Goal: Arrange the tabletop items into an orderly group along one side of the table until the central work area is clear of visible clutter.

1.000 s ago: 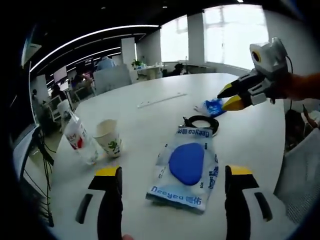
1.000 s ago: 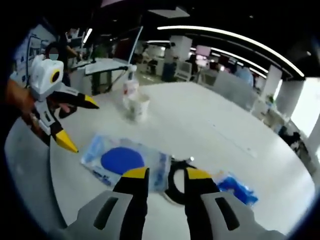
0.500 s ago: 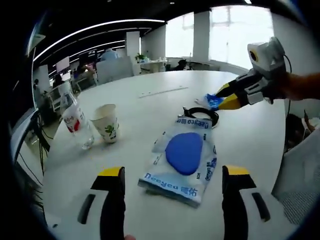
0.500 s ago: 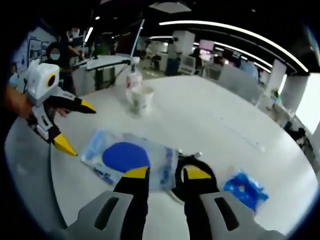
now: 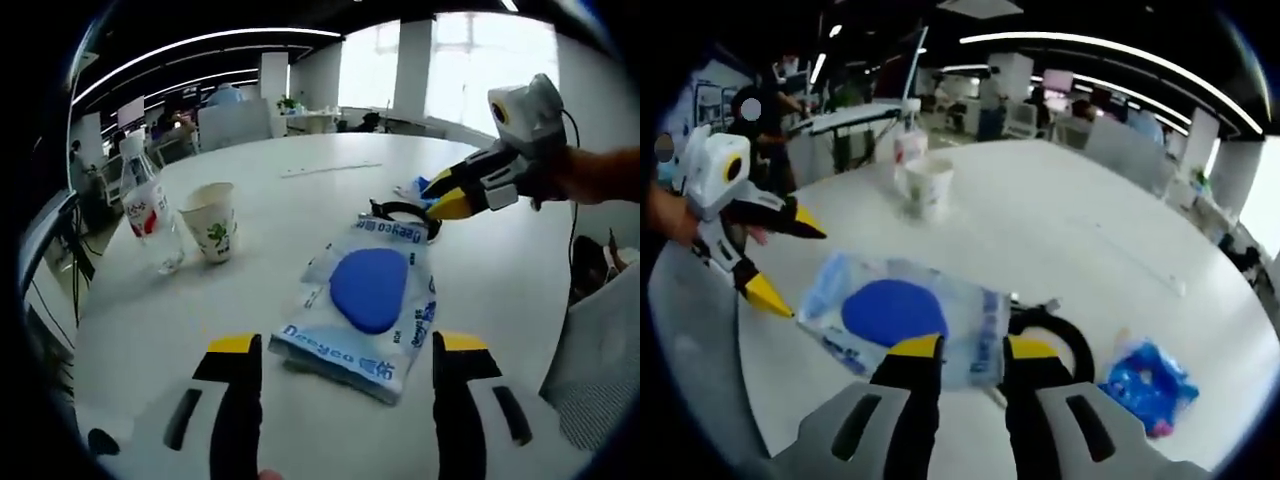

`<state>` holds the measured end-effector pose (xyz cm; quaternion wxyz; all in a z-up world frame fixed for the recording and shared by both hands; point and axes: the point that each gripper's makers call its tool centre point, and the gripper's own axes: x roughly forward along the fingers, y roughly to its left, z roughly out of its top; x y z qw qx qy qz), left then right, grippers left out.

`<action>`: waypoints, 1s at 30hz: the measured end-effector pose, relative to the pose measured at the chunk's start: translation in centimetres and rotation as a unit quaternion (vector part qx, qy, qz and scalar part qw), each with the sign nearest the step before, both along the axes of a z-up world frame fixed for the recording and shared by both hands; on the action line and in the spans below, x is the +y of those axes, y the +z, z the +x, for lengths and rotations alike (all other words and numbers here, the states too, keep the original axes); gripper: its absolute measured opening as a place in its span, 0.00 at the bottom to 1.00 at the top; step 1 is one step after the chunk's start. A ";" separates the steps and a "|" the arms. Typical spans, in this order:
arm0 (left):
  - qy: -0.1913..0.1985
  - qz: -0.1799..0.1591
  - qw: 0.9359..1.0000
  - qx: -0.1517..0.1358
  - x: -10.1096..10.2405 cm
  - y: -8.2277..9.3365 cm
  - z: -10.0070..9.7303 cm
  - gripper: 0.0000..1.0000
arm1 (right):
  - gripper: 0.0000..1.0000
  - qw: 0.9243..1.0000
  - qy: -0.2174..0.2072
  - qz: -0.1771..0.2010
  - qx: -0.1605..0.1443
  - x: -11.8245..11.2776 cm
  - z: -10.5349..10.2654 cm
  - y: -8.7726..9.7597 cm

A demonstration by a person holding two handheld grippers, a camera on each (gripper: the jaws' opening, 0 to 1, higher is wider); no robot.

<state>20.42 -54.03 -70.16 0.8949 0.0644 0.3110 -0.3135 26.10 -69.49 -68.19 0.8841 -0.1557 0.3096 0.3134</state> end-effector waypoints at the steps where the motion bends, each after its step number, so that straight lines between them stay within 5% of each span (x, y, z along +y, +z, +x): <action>1: -0.001 -0.002 1.000 0.004 -0.1 -0.1 -0.1 0.64 | 0.21 1.000 0.001 -0.001 0.001 0.1 0.0 -0.2; 21: -0.002 0.002 0.998 0.056 0.0 -2.8 -0.9 0.47 | 0.18 0.999 -0.018 -0.027 0.039 -0.8 1.0 -3.8; 30: -0.003 0.003 0.997 0.079 -0.2 -3.5 -1.3 0.37 | 0.04 0.998 -0.020 -0.041 0.043 -1.4 0.6 -4.0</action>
